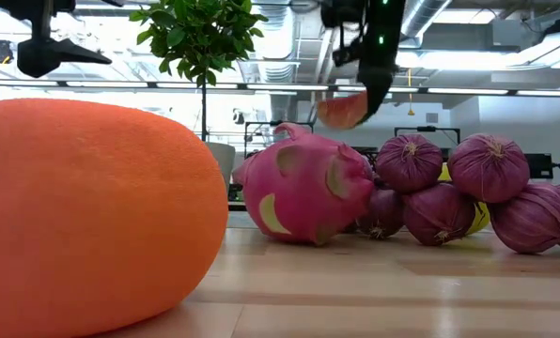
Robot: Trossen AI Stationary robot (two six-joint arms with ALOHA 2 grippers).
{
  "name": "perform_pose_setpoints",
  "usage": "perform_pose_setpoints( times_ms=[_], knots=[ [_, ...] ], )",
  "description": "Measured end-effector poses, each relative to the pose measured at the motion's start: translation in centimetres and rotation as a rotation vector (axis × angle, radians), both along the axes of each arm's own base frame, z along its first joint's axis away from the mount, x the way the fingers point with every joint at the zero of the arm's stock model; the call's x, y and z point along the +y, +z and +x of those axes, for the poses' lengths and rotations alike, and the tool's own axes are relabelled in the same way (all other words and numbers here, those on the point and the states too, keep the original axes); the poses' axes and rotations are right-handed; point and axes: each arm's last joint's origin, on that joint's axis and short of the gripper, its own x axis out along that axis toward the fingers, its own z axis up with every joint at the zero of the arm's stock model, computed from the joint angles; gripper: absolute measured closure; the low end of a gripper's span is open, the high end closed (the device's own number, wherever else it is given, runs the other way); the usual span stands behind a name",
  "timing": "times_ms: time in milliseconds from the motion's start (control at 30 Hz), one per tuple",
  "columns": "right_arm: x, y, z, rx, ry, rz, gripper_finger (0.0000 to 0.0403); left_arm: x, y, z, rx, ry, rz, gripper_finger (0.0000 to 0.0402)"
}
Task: Build produce basket
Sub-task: Put the orange watermelon into the black wire basket
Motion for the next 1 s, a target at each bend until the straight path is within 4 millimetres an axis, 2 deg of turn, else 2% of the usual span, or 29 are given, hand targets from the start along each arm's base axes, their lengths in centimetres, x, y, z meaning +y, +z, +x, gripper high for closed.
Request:
perform_pose_setpoints(
  times_ms=[200, 333, 733, 1000],
  knots=[
    [-1.6, -2.8, 0.4, 0.116, 0.097, -0.011, 0.0343, 0.1, -0.3, -0.1, 0.009, 0.033, -0.017, 0.0038],
    [-2.8, -4.2, 0.3, 0.177, 0.095, -0.001, 0.0343, 0.2, -0.4, -0.2, 0.015, 0.043, -0.020, 0.0038],
    [-5.8, -6.7, 0.2, 0.261, 0.075, 0.040, 0.0341, 0.3, -0.4, -0.2, 0.008, 0.063, -0.021, 0.0038],
    [-6.4, -7.5, 0.2, 0.288, 0.074, 0.061, 0.0340, 0.3, -0.4, -0.2, 0.008, 0.063, -0.020, 0.0038]
  ],
)
